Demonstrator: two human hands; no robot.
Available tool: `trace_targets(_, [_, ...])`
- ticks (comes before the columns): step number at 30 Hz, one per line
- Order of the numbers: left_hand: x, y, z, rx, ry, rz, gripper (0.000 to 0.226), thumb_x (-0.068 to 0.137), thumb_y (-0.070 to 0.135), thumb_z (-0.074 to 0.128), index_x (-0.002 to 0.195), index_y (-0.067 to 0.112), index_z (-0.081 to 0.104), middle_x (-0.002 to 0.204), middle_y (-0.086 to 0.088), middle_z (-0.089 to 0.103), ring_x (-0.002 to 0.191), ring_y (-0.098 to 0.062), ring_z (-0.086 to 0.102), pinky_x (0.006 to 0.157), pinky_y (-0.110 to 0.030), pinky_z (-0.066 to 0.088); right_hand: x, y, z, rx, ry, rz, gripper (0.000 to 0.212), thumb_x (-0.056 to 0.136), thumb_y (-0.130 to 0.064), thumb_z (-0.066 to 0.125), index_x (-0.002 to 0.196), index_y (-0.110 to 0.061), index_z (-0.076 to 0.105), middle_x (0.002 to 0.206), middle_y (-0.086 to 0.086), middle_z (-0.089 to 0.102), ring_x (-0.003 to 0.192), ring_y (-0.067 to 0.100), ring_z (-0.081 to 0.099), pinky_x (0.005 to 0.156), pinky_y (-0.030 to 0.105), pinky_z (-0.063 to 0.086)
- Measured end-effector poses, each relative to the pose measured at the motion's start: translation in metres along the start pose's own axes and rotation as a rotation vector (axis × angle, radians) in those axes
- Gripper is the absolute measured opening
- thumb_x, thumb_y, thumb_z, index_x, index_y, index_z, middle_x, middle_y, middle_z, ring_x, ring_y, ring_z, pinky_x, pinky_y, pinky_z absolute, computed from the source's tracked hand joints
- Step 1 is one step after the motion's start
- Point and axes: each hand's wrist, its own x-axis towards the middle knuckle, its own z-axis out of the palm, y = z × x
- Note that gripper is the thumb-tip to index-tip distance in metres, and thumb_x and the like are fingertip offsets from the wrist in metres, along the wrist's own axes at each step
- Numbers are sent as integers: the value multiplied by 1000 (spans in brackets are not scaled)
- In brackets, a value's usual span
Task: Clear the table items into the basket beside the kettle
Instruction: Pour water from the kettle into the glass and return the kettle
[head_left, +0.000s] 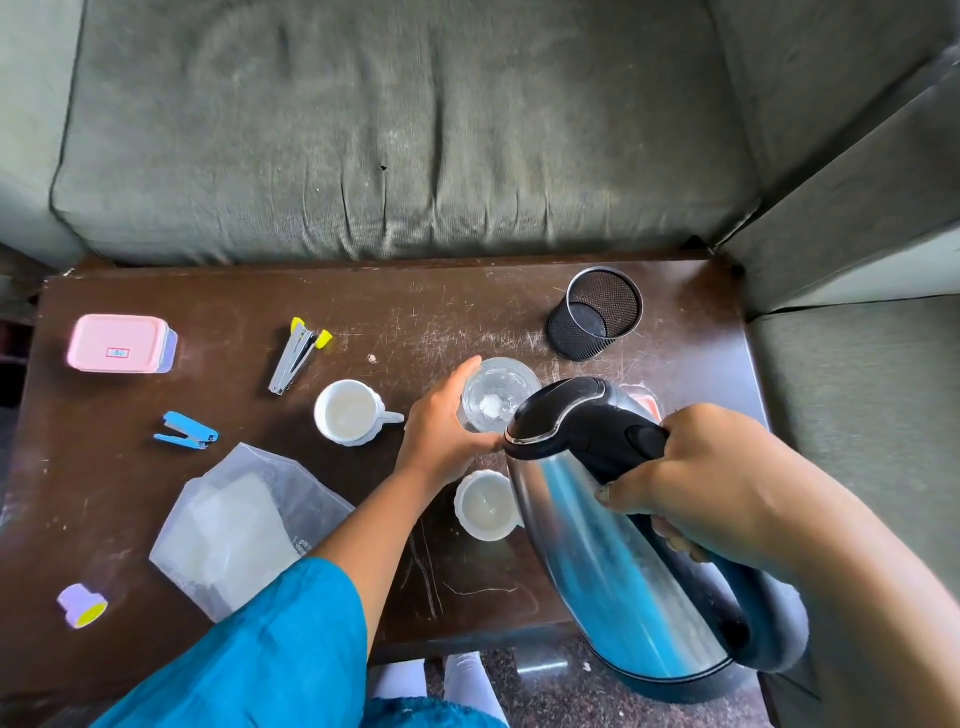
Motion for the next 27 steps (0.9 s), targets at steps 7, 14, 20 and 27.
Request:
trace_targets(7, [1,-1,1,-15,11,9,94,54,35,80,137,25,39,138,0,50,124,-14,49,101,-42,44,-5,7,5,-7,7,-15,36,59,-38,76,66,-8,58,66,15,65,62,32,64,62,43,57])
trace_targets(14, [3,-3,2,67,38,51,95,56,38,84,138,22,39,138,-4,50,125,-18,48,102,-42,43,-11,25,19,55,72,11,34,59,-34,78,64,-11,54,64,9,63,60,28,60,52,30,43])
trace_targets(20, [3,-5,2,125,48,90,96,56,39,84,139,20,38,137,-5,50,124,-20,49,102,-41,44,-20,40,30,95,111,0,35,54,-29,80,61,-11,51,53,1,55,52,23,52,49,29,40])
trace_targets(27, [2,-5,2,148,46,92,100,57,38,85,141,21,34,141,-4,47,128,-20,44,104,-41,41,-30,59,35,227,120,7,33,47,-27,79,66,-16,54,44,1,53,45,23,48,49,33,45])
